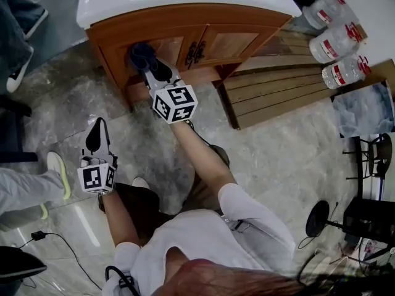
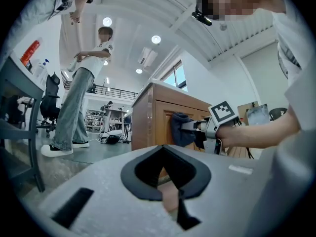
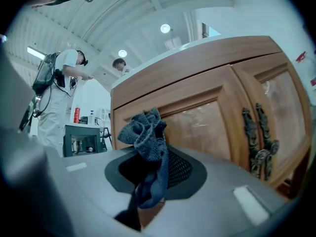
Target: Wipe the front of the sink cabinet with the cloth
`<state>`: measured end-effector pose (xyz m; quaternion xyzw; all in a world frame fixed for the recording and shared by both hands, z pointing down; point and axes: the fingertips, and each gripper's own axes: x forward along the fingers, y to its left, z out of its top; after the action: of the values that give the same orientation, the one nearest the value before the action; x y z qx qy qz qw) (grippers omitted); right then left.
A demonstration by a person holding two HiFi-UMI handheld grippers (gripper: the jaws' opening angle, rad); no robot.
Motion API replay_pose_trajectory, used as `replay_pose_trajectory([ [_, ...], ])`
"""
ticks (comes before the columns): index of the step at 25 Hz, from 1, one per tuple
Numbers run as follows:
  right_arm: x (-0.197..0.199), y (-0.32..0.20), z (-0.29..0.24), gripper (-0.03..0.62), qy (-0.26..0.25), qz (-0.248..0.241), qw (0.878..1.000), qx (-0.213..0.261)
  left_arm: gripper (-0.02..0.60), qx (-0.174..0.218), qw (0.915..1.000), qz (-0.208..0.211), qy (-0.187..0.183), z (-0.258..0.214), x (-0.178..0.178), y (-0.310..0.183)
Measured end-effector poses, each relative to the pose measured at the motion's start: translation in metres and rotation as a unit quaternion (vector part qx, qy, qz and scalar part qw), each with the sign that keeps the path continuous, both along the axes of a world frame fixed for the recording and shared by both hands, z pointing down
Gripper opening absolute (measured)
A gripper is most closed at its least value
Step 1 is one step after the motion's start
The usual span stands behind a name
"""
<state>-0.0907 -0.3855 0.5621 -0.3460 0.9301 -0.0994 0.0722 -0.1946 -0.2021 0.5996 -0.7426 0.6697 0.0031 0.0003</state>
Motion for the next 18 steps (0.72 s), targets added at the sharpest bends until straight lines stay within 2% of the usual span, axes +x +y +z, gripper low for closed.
replay_pose_trajectory([
  [10,0.137,-0.044,0.0,0.097,0.02,0.123,0.992,0.006,0.006,-0.002,0.9999,0.011,-0.003,0.003,0.005,-0.004],
  [18,0.222,-0.084,0.007,0.097,0.033,0.193,0.981,-0.004,0.005,-0.004,0.9998,0.021,-0.005,0.003,0.017,-0.002],
])
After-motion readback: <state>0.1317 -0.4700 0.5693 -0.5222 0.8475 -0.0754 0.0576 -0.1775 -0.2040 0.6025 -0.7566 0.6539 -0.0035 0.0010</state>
